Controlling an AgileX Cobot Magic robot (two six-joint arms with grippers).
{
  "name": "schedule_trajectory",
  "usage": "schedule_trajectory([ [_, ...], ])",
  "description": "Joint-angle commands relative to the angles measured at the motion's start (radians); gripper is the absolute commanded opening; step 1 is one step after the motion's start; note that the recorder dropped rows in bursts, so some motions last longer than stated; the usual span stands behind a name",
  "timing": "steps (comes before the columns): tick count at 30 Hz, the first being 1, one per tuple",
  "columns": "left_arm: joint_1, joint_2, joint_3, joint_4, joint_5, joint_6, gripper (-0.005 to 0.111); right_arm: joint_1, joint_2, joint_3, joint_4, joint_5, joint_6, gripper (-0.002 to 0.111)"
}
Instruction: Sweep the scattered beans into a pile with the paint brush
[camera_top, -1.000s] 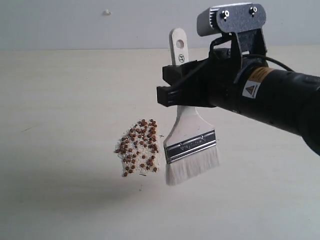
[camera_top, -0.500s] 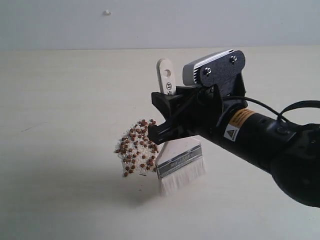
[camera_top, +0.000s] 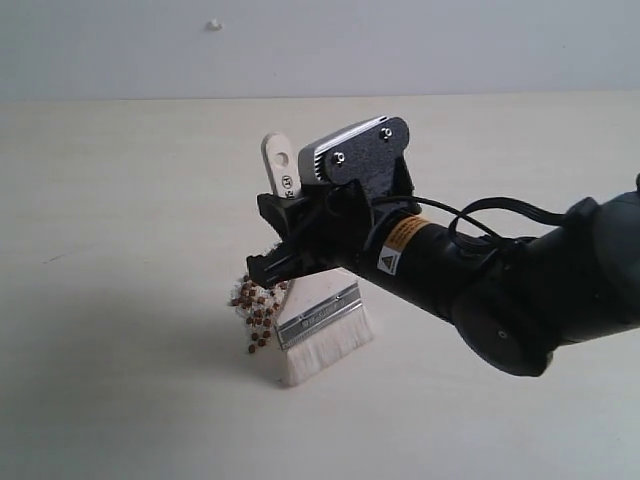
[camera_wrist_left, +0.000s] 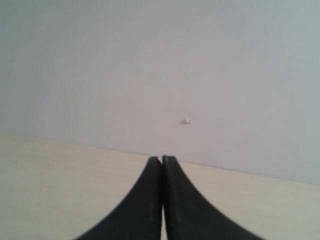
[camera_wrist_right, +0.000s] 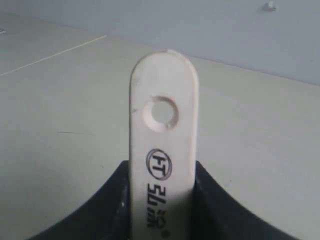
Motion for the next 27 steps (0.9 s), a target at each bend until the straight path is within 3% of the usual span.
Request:
schedule_trajectory([
  [1,-0.005,0.001,0.003,0.000,0.001,-0.001,0.000,0.000,0.048,-0.064,0.006,-0.007,0.001,0.000],
  [20,-0.005,0.001,0.003,0.000,0.001,-0.001,0.000,0.000,0.076,-0.200,0.089,0.062,-0.048,0.000],
  [27,-0.005,0.001,0.003,0.000,0.001,-0.001,0.000,0.000,-0.038,-0.200,0.164,0.199,-0.031,0.000],
])
